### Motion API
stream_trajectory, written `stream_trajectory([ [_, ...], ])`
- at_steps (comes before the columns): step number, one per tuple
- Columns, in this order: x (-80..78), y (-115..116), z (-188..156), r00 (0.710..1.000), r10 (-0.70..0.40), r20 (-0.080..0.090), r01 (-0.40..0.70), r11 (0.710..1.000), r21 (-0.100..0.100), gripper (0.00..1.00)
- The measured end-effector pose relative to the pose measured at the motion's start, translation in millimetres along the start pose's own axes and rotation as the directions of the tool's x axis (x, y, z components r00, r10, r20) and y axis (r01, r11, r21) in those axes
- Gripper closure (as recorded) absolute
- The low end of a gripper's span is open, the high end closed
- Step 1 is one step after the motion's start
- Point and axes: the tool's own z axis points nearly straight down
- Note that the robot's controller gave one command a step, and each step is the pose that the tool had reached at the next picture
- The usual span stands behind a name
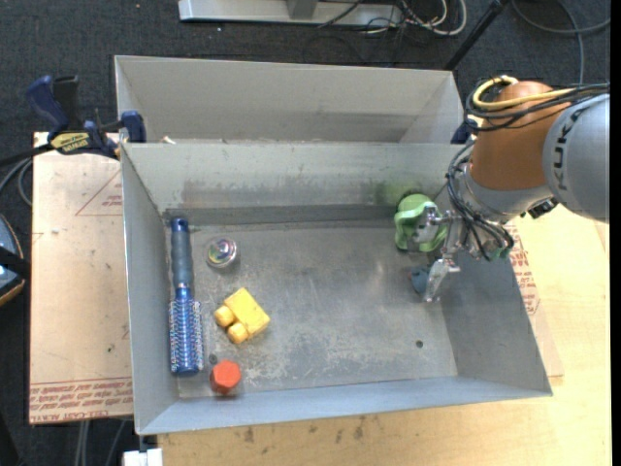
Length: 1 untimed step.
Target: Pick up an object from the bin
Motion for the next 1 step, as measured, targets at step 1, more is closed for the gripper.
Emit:
stream_trajectory([
  [1, -4.2, -6.1, 3.4, 0.963, -0.269, 0.003, 0.269, 0.963, 0.011, 0.0],
])
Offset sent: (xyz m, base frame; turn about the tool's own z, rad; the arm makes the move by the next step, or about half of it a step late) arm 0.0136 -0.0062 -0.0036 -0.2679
